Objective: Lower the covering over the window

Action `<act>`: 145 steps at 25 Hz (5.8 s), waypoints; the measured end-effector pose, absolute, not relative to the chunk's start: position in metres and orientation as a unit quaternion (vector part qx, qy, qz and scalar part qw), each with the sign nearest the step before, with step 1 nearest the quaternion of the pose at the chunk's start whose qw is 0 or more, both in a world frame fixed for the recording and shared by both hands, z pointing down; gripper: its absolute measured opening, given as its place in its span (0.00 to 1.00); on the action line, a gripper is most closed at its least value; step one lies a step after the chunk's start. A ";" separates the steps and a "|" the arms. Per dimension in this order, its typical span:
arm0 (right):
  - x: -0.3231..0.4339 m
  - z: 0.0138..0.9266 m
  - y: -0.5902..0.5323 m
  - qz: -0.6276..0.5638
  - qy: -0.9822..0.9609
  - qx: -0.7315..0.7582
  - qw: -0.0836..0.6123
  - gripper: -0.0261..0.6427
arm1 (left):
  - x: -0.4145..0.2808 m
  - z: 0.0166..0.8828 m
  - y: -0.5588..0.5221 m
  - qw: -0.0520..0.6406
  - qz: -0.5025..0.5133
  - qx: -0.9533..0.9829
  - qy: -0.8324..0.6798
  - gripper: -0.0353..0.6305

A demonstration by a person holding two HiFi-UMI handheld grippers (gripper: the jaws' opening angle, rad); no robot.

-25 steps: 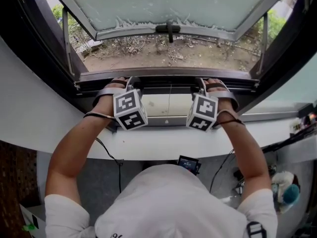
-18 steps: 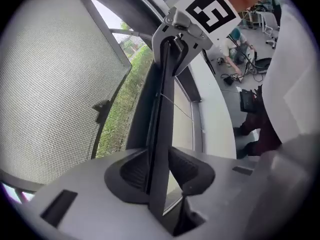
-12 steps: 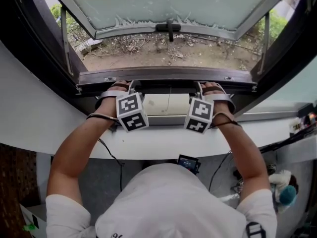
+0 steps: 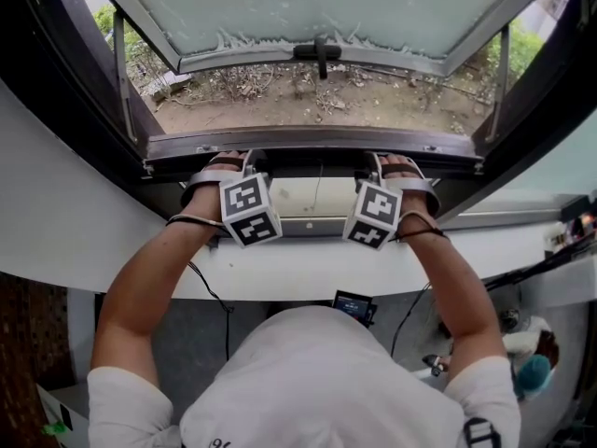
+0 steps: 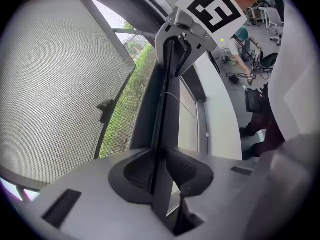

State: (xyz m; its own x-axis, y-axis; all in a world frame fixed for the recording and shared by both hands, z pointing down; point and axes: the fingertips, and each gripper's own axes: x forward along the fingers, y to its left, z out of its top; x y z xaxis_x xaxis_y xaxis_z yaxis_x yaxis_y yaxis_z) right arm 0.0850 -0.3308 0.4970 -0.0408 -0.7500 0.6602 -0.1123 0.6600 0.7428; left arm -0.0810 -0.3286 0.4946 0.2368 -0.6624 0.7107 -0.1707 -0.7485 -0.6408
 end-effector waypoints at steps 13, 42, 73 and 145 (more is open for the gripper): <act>0.086 0.495 -0.328 -0.286 -0.671 0.310 0.610 0.22 | -0.080 0.493 -0.326 0.242 -0.537 -0.758 0.281 0.19; 0.085 0.493 -0.322 -0.293 -0.686 0.309 0.590 0.24 | -0.083 0.482 -0.318 0.258 -0.512 -0.764 0.295 0.19; 0.085 0.449 -0.310 -0.233 -0.746 0.382 0.492 0.24 | -0.066 0.426 -0.300 0.114 -0.314 -0.869 0.366 0.19; 0.076 0.455 -0.070 -0.001 -0.822 0.539 0.183 0.10 | -0.069 0.454 -0.036 -0.091 -0.029 -0.926 0.365 0.11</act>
